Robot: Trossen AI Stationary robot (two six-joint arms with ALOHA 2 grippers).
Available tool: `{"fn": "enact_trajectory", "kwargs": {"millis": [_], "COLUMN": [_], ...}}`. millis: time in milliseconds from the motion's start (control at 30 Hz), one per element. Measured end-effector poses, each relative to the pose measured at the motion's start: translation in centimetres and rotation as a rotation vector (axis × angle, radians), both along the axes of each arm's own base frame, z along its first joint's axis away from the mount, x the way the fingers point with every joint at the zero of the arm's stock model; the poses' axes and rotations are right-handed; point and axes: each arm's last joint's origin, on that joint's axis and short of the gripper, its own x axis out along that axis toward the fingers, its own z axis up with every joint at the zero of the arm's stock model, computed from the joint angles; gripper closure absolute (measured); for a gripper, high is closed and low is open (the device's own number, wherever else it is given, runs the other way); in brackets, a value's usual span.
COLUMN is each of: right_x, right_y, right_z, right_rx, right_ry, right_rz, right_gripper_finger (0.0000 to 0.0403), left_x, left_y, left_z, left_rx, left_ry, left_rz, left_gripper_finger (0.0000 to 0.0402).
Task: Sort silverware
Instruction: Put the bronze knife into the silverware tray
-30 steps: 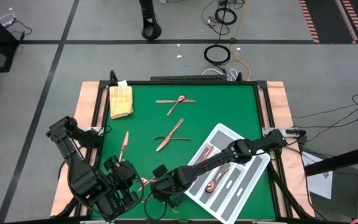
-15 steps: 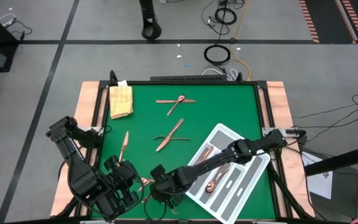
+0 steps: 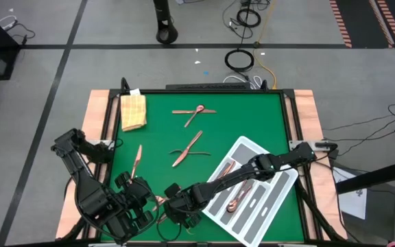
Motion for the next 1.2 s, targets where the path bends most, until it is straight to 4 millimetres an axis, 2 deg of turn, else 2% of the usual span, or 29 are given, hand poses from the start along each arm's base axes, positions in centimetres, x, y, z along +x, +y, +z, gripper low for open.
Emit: {"fn": "enact_trajectory", "kwargs": {"millis": [100,233,767,900,1200], "right_x": [0.0,-0.1,0.1,0.1,0.0], "right_y": [-0.6,-1.0,-2.5,-2.6,-2.6], "right_z": [-1.2,-1.7,-2.1,-2.4,-2.8], "right_rx": [0.014,0.028,0.083,0.082,0.053], "right_ry": [0.057,0.099,0.167,0.178,0.179], "right_rz": [-0.018,-0.03,-0.106,-0.12,-0.15], "right_gripper_finger": [0.0259,0.0259,0.0263,0.0288,0.0389], "left_x": [0.0,0.0,-0.2,-0.5,-0.6], "left_y": [0.0,0.0,-0.2,-0.4,-0.6], "left_z": [0.0,0.0,0.0,0.0,0.0], "left_rx": [0.0,0.001,0.0,-0.001,-0.001], "left_ry": [0.0,0.001,0.002,0.002,0.003], "left_rz": [0.001,0.0,-0.009,-0.02,-0.027], "left_gripper_finger": [0.0401,0.0401,0.0401,0.0401,0.0401]}}
